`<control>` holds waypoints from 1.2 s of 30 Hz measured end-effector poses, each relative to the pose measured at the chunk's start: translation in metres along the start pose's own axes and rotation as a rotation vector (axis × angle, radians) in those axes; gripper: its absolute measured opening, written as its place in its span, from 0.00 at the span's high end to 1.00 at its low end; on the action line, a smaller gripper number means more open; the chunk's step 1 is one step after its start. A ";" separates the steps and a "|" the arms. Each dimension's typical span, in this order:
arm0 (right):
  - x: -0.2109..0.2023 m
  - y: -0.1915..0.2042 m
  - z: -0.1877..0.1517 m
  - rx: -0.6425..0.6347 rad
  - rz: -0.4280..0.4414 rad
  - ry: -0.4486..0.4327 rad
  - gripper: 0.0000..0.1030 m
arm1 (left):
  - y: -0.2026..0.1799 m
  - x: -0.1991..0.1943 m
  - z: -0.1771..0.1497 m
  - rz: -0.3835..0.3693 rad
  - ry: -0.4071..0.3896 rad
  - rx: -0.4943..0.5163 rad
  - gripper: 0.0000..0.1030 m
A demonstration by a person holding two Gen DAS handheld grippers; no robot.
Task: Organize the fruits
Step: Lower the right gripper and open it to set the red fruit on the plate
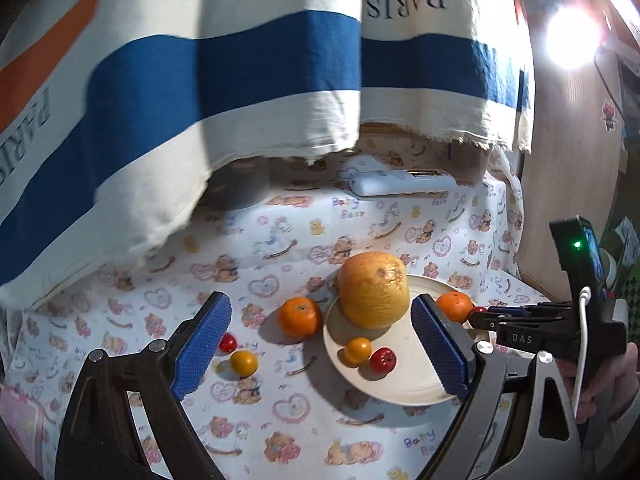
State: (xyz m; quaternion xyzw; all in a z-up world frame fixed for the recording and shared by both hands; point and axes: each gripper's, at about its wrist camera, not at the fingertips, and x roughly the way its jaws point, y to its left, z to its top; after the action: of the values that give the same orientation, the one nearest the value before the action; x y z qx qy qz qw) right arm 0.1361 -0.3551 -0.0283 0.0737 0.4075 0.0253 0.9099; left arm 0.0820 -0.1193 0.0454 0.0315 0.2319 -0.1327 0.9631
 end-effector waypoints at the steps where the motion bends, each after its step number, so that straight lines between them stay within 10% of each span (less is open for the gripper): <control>1: 0.001 0.000 -0.001 -0.004 -0.006 0.000 0.74 | 0.004 -0.001 -0.003 0.005 -0.002 -0.007 0.12; 24: 0.001 0.000 -0.002 -0.010 -0.041 -0.015 0.73 | 0.062 0.038 -0.041 0.099 0.081 -0.135 0.12; 36: -0.013 -0.003 -0.002 0.012 -0.033 -0.119 0.44 | 0.077 0.040 -0.041 0.135 0.049 -0.155 0.12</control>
State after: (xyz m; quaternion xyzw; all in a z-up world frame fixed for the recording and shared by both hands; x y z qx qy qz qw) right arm 0.1258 -0.3591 -0.0200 0.0741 0.3539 0.0034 0.9323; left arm 0.1192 -0.0495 -0.0092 -0.0242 0.2623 -0.0486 0.9635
